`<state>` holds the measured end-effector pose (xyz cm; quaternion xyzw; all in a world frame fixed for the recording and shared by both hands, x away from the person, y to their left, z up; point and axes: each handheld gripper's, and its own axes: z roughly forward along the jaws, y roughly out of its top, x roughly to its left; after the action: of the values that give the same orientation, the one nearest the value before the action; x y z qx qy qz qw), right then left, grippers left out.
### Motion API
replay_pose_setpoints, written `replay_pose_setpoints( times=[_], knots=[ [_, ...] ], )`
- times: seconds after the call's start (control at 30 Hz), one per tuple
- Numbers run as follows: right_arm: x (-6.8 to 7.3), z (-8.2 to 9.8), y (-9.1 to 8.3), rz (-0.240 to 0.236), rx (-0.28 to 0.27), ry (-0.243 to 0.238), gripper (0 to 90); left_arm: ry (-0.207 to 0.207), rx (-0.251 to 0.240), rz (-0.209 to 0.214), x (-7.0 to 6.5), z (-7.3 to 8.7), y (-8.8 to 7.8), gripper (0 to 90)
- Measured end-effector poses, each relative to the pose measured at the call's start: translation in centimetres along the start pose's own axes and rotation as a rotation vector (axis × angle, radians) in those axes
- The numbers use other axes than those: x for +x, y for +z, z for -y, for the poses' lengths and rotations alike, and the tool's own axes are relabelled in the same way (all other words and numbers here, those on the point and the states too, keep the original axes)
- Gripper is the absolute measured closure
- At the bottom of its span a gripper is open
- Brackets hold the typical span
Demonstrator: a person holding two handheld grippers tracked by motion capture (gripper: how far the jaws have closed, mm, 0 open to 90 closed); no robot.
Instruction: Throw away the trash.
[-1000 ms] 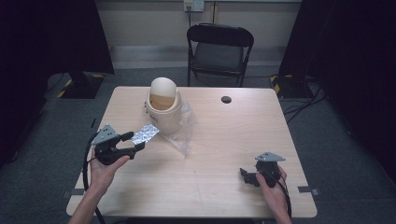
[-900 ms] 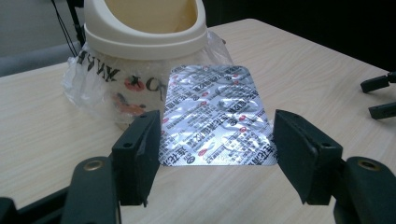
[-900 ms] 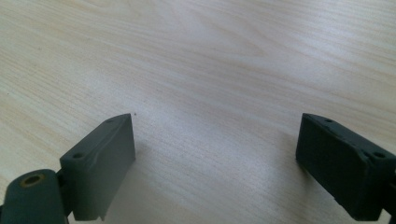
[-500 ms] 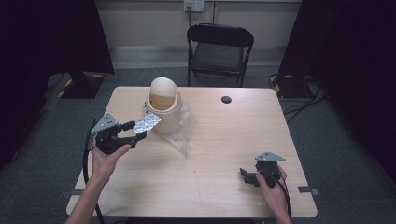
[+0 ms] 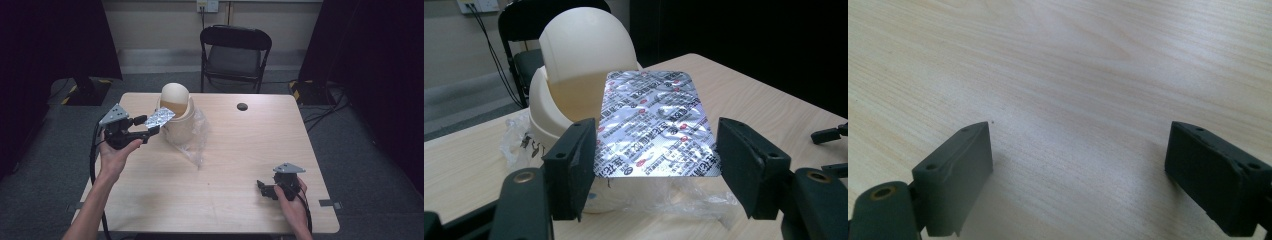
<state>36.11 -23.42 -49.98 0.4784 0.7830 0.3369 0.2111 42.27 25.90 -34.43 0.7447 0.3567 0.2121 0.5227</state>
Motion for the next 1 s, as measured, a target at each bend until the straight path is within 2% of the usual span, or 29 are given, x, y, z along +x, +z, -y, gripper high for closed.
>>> replay_pose_setpoints(
  times=[0.17,0.33,0.67,0.93,1.0],
  knots=[
    [0.0,0.0,0.0,0.000,0.000,0.000,10.9,-0.007,0.045,-0.007,0.9,-0.2,1.4,34.2],
    [0.0,0.0,0.0,0.000,0.000,0.000,10.9,-0.034,0.080,-0.013,1.9,-0.1,2.6,34.2],
    [0.0,0.0,0.0,0.000,0.000,-0.001,10.9,-0.040,0.143,-0.013,2.4,-0.4,4.9,34.2],
    [0.0,0.0,0.0,0.000,0.000,-0.001,10.9,-0.025,0.148,-0.026,2.4,-0.9,6.1,34.2],
    [0.0,0.0,0.0,0.000,0.000,0.000,10.9,-0.039,0.139,-0.026,2.5,-1.0,6.3,34.3]
  ],
)
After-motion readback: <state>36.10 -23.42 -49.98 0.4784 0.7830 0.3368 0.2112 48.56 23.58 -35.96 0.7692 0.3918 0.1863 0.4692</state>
